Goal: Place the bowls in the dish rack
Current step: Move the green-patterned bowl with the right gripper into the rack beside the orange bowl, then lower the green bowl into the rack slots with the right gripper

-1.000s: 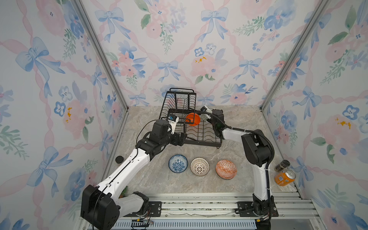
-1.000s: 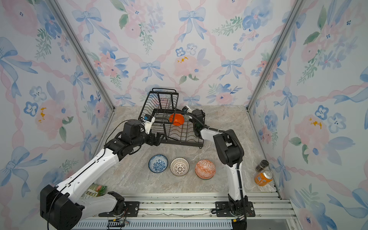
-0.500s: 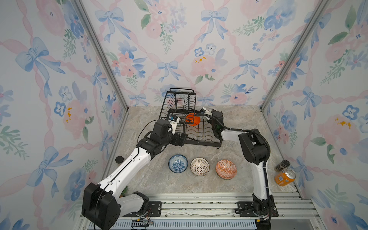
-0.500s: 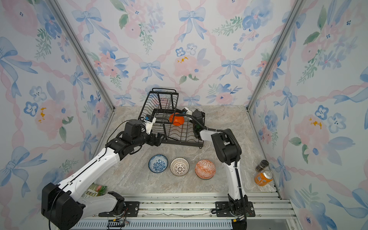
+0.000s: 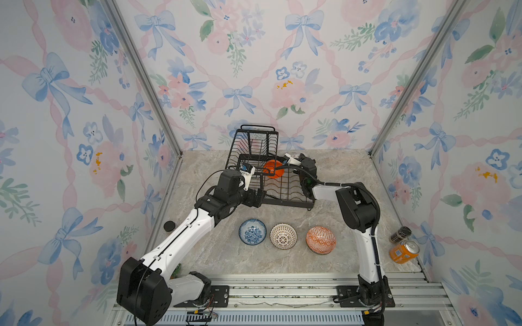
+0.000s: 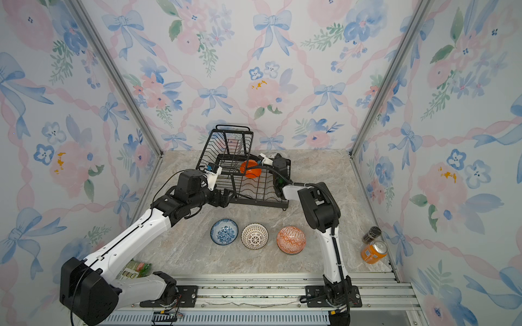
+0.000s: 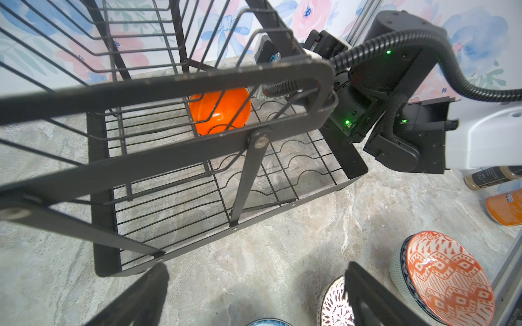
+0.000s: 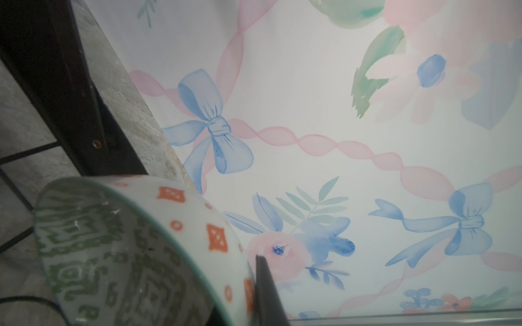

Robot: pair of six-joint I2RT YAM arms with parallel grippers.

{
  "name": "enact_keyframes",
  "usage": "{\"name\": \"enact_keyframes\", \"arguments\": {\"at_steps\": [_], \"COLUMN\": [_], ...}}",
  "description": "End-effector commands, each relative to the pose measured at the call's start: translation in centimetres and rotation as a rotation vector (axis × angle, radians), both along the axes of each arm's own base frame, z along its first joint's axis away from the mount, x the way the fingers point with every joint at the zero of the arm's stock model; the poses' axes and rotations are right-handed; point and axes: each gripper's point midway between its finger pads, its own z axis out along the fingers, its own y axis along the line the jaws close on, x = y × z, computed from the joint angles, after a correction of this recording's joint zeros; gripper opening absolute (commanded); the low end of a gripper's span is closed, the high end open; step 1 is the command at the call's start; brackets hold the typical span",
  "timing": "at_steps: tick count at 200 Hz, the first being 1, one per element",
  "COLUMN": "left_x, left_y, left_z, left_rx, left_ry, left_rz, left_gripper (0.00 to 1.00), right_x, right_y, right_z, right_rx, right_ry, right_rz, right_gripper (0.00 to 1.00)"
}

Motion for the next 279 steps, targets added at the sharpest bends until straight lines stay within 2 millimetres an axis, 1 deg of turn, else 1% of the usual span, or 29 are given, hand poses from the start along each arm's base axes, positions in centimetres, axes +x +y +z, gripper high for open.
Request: {"name": "enact_keyframes", "arguments": {"at_steps": [1, 29, 61, 80, 95, 106, 164, 180, 200, 222, 279], "left_x": [0.2, 0.1, 0.2, 0.2, 0.2, 0.2, 0.2, 0.2, 0.2, 0.2, 0.3], "left_y": [-0.2, -0.2, -0.2, -0.3, -0.3, -0.4, -0.4, -0.4, -0.4, -0.4, -0.5], "left_z": [0.2, 0.1, 0.1, 0.1, 0.1, 0.2, 0.4, 0.5, 0.6, 0.7, 0.4], "left_rx": [-0.012, -0.011, -0.009, -0.011, -0.012, -0.015, -0.016, -0.016, -0.016, -0.016, -0.013], "left_ry": [-0.001, 0.0, 0.0, 0.001, 0.002, 0.002, -0.004, -0.006, -0.01, -0.012, -0.005], "left_rz": [-0.01, -0.008, -0.009, -0.012, -0.013, -0.018, -0.019, -0.02, -0.02, -0.021, -0.022], "left_gripper": [0.98, 0.98, 0.98, 0.98, 0.98, 0.98, 0.98, 0.98, 0.98, 0.98, 0.98], "right_x": [0.5, 0.3, 0.4, 0.3, 0.1, -0.1, 0.2, 0.3, 0.3, 0.4, 0.3], "right_y": [0.6, 0.7, 0.2, 0.3, 0.5, 0.5, 0.3, 0.4, 0.4, 0.2, 0.2], "right_z": [1.6, 1.2, 1.2, 0.3, -1.1, -1.7, -2.8, -2.9, -3.3, -3.2, -2.6], "right_rx": [0.002, -0.007, 0.013, 0.026, 0.02, 0.024, 0.03, 0.035, 0.04, 0.05, 0.053], "right_ry": [-0.072, -0.065, -0.05, 0.012, 0.111, 0.147, 0.189, 0.196, 0.213, 0.212, 0.204], "right_rz": [0.01, 0.022, 0.021, 0.042, 0.067, 0.075, 0.07, 0.07, 0.069, 0.068, 0.068], "right_gripper": [0.0, 0.0, 0.0, 0.0, 0.0, 0.0, 0.0, 0.05, 0.13, 0.17, 0.31]}}
